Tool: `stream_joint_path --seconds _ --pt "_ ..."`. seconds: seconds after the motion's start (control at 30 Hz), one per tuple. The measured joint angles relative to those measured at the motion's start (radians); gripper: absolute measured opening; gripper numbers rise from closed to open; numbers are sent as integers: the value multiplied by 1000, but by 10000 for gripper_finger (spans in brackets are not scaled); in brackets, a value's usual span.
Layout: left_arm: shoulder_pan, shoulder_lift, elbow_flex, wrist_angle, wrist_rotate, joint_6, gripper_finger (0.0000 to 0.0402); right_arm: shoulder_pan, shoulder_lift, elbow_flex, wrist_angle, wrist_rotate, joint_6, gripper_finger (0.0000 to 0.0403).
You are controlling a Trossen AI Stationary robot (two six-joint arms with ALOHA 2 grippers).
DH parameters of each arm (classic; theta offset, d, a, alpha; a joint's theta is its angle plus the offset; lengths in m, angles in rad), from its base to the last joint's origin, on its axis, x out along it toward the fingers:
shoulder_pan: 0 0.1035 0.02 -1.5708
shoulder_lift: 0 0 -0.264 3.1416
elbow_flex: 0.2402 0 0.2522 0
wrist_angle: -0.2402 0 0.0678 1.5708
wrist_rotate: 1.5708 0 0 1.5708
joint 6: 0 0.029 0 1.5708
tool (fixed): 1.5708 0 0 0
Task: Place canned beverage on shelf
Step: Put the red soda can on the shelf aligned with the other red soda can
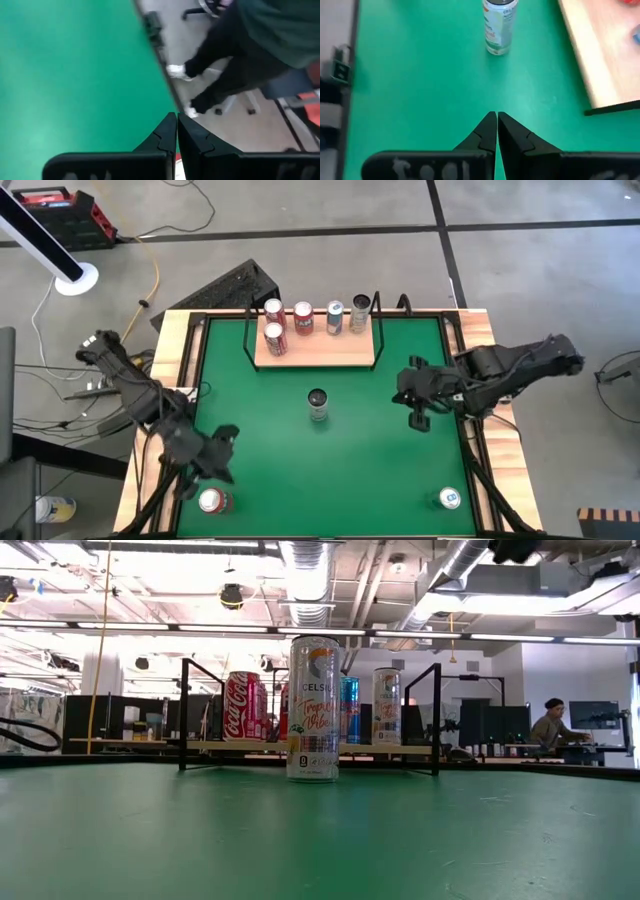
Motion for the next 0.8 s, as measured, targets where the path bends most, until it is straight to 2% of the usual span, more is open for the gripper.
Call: stream_joint_path --seconds 0.07,0.2,0.33,0.43,0.8 --pt "-42 27 2 13 20 -25 0 -11 -39 -60 70 -21 25 42" --pt "-88 88 1 -39 90 -167 2 -17 -77 -125 163 -24 43 38" --pt "-95 147 0 -37 163 -155 30 -17 -65 -126 191 -24 43 31" --pt "-95 180 0 -40 154 -124 72 -17 -59 -127 199 -24 43 27" --pt "-99 217 0 -65 143 19 268 -17 -12 -127 227 -24 70 30"
